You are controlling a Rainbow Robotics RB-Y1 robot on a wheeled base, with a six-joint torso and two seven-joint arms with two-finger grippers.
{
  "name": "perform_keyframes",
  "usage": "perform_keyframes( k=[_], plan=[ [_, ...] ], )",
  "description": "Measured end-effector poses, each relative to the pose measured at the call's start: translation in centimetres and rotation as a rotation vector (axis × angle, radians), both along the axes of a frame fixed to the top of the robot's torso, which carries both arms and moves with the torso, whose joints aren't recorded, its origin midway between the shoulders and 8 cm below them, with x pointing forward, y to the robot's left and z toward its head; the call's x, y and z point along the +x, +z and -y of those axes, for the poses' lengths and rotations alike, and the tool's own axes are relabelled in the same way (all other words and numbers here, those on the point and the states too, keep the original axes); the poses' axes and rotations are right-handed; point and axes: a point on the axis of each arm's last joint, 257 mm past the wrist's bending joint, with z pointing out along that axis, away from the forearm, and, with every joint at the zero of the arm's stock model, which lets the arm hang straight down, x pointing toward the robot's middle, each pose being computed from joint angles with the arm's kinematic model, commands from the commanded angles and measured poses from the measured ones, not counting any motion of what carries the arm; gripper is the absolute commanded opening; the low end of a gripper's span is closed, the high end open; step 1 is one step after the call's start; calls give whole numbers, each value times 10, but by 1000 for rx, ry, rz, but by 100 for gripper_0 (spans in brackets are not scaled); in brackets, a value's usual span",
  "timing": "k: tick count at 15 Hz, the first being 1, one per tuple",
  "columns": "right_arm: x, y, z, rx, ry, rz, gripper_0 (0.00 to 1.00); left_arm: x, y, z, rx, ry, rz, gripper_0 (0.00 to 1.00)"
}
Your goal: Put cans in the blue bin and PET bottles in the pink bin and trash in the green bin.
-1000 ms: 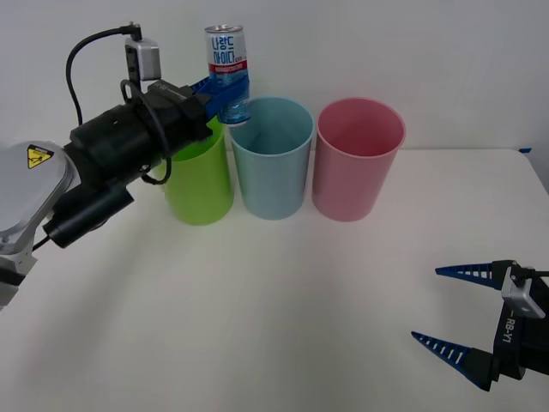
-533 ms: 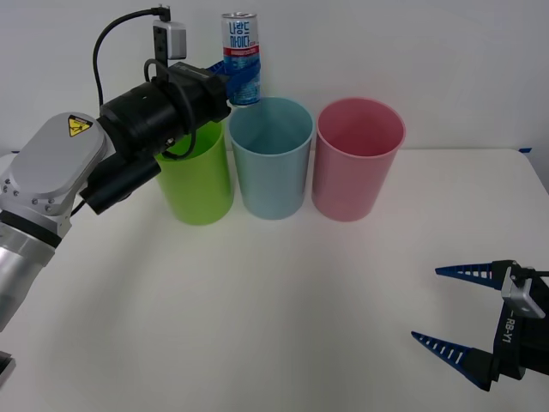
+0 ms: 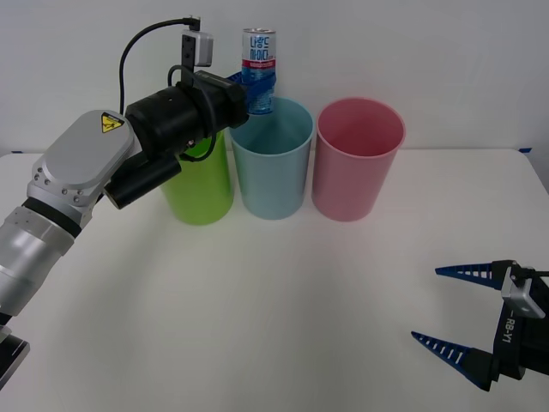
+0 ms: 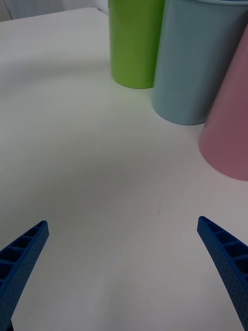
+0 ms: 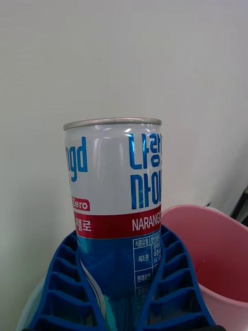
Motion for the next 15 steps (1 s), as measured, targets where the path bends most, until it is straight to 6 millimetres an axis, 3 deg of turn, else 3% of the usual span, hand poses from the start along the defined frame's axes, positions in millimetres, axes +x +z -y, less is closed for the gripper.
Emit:
perform_keyframes(
  k=[13, 15],
  plan=[
    [0, 0, 0, 0, 0, 0, 100, 6, -31, -2, 41, 19, -57, 0],
    [0, 0, 0, 0, 0, 0, 100, 5, -31, -1, 39, 15, -62, 69]
  ],
)
